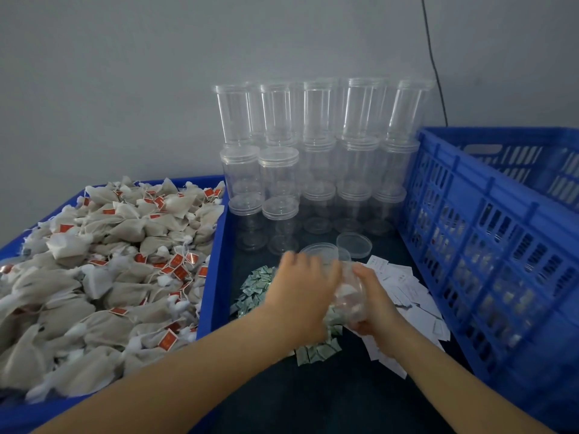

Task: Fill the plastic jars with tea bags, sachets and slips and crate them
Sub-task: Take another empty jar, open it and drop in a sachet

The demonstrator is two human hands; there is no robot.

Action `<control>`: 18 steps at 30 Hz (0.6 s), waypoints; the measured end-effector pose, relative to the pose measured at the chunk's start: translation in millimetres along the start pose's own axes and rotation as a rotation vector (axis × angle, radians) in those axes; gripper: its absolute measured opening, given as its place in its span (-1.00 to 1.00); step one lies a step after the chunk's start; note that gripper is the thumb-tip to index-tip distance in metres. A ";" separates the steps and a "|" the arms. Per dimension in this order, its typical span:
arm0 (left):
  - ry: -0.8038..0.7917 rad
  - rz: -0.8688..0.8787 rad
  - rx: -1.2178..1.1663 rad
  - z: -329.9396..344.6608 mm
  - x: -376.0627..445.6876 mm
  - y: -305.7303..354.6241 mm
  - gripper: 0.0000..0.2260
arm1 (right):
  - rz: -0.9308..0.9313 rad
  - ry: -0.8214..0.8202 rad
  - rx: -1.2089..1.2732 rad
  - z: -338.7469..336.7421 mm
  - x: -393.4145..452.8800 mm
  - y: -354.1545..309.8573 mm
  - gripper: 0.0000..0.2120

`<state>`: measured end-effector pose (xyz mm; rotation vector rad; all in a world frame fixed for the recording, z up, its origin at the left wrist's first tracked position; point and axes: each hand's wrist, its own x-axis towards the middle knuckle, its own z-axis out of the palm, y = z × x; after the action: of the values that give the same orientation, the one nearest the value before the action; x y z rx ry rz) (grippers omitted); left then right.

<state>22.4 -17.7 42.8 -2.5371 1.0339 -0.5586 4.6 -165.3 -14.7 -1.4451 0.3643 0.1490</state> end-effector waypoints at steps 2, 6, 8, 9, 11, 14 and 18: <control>-0.241 -0.049 -0.477 3.6 4.2 -15.5 -0.14 | -0.246 -0.031 -0.067 -0.8 -1.7 1.0 -0.55; -0.686 -0.077 -1.351 4.3 4.3 -56.2 -0.19 | -0.667 -0.260 -0.220 -16.4 -8.6 -8.8 -0.32; -0.818 0.036 -1.623 8.5 1.2 -67.6 -0.30 | -0.824 -0.334 -0.397 -20.0 -9.0 -16.6 -0.23; -0.858 0.098 -1.695 9.1 -0.9 -70.3 -0.28 | -0.890 -0.359 -0.462 -19.6 -10.3 -20.5 -0.23; -0.879 0.139 -1.746 11.2 -4.2 -71.4 -0.16 | -1.017 -0.391 -0.561 -20.6 -9.3 -23.5 -0.21; -0.683 0.002 -1.650 11.0 -4.6 -70.6 -0.18 | -0.965 -0.389 -0.741 -32.0 -2.6 -30.0 -0.06; -0.118 -0.061 -0.709 11.1 -9.9 -63.8 -0.10 | -0.326 -0.181 -0.225 -30.0 -4.1 -38.3 0.21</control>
<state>58.4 34.4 59.8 -3.1598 1.2825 -0.0396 8.3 -199.2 20.2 -1.6785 -0.0406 0.0567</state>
